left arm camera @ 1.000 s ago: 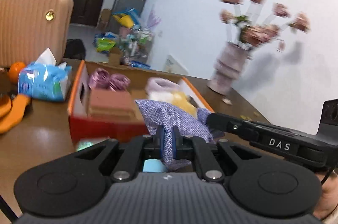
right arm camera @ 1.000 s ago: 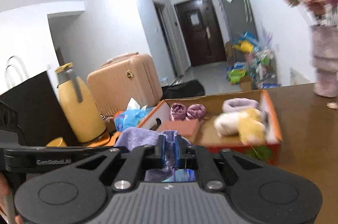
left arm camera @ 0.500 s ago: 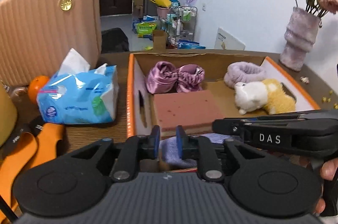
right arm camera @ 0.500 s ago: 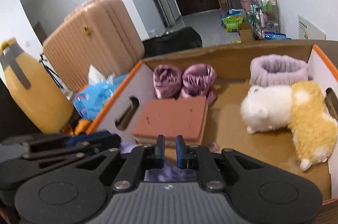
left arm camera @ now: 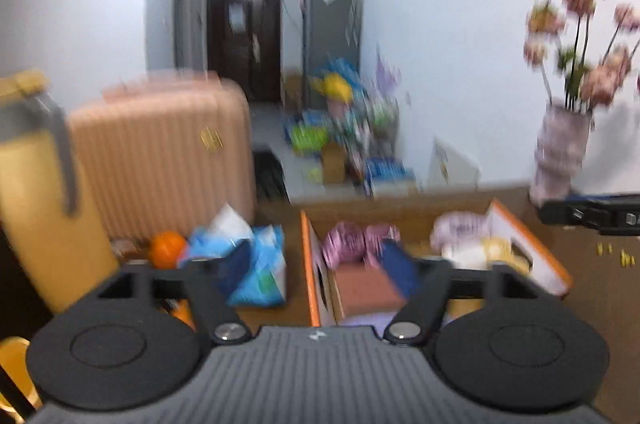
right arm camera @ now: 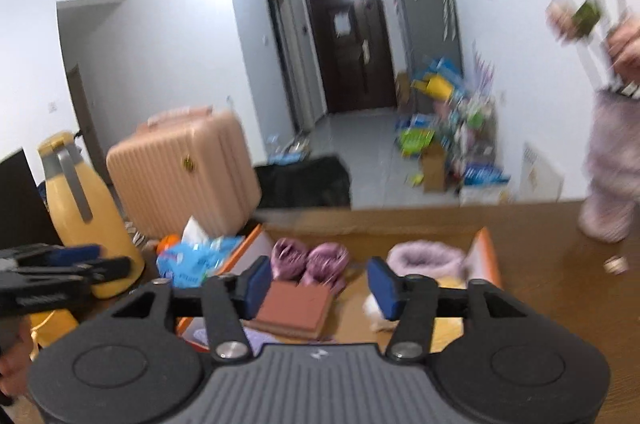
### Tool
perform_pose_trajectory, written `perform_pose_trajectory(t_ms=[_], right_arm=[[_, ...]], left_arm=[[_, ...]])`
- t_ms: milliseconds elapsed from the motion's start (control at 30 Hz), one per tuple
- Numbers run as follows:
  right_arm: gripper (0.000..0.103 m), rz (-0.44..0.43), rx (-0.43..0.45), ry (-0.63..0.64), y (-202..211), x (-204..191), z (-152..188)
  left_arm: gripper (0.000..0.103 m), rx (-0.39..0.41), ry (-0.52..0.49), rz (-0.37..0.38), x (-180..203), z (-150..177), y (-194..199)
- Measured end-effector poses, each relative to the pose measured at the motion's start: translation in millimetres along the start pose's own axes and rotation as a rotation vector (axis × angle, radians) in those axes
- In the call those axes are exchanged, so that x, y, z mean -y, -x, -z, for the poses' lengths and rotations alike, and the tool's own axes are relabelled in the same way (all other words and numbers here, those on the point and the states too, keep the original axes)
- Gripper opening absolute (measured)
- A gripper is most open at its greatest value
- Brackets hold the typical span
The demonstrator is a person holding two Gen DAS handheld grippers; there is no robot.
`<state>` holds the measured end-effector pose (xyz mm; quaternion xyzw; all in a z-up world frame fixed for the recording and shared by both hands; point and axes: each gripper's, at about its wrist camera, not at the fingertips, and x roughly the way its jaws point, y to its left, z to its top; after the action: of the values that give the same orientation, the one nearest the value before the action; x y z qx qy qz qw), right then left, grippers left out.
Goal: Organize soft objects
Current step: 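Open both tools to release the sachet into the box, then withdraw both tools from the box toward the white sponges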
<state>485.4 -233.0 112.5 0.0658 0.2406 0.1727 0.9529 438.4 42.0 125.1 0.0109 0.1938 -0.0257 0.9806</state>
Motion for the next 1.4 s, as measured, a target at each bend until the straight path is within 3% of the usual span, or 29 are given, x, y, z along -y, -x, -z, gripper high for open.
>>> perform_pose_trajectory(t_ms=[67,133,167,300,500,633,767,967,1100,1167,1267,1400], right_arm=[[0.075,0.028,0.056,-0.003,27.9,3.7,-3.0],[0.092,0.060,0.132,0.019,54.8,1.4,-1.4],[0.095,0.077,0.170,0.040,66.9,-1.1,0.8],[0.096,0.111,0.286,0.143,107.2,-13.4,15.0],[0.096,0.117,0.318,0.149,135.7,-20.9,29.2],[0.097,0.119,0.343,0.122,159.1,-23.3,53.4],[0.100,0.119,0.357,0.119,187.0,-31.6,99.1],[0.101,0.107,0.316,0.147,225.4,-45.8,180.7],[0.101,0.116,0.263,0.163,241.9,-54.6,228.0],[0.101,0.101,0.225,0.144,247.3,-57.7,247.1],[0.101,0.077,0.190,0.153,249.2,-64.4,261.2],[0.101,0.082,0.203,0.157,246.4,-68.1,252.6]], left_arm=[[0.096,0.100,-0.003,-0.026,5.0,-2.0,27.3],[0.097,0.137,-0.020,-0.028,12.8,-2.4,46.9],[0.098,0.150,-0.027,-0.025,16.2,-1.8,54.6],[0.100,0.195,-0.037,-0.015,30.1,3.2,82.5],[0.100,0.218,-0.016,-0.023,33.1,14.0,114.2],[0.102,0.222,0.016,-0.031,28.8,40.5,138.9],[0.102,0.181,0.073,-0.009,18.6,81.8,167.0],[0.103,0.170,0.076,-0.021,5.6,158.0,217.4],[0.103,0.053,0.142,0.021,-7.2,195.4,227.6],[0.103,0.036,0.133,0.016,-9.4,206.6,230.8],[0.103,0.008,0.131,0.014,-9.4,212.9,227.8],[0.103,0.013,0.126,0.019,-6.8,211.6,224.3]])
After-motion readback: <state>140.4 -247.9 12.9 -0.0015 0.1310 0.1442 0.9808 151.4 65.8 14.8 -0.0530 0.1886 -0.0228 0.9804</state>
